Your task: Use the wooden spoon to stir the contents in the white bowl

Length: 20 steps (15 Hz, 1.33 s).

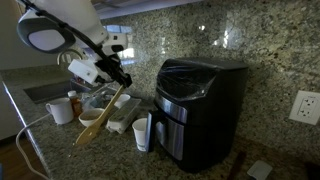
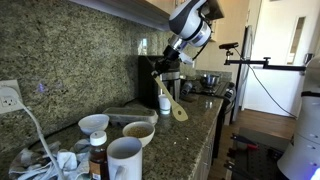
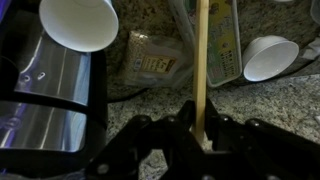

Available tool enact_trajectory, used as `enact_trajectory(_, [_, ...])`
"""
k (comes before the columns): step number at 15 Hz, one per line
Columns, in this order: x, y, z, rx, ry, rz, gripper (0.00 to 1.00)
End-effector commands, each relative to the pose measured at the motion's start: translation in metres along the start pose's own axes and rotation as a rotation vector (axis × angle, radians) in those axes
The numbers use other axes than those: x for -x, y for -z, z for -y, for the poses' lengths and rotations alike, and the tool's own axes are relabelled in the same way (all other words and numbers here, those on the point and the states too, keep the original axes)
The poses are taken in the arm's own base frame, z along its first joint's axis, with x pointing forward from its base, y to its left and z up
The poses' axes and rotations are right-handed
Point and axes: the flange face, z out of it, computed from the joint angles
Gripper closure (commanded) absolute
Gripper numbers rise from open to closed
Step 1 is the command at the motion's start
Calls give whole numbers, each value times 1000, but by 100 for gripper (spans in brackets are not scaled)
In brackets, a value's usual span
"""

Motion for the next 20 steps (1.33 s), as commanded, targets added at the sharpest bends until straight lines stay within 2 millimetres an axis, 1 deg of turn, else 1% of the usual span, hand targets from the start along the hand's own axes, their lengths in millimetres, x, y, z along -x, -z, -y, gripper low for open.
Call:
enact_trajectory(1, [6, -6, 2, 13, -32, 26, 95])
enact_trajectory(9, [16, -49, 5, -6, -33, 119, 95])
enact_trajectory(13, [13, -68, 6, -5, -21, 138, 95])
enact_trajectory(16, [6, -76, 4, 4, -7, 140, 95])
enact_trajectory(20, [-4, -80, 1, 20, 11, 139, 95])
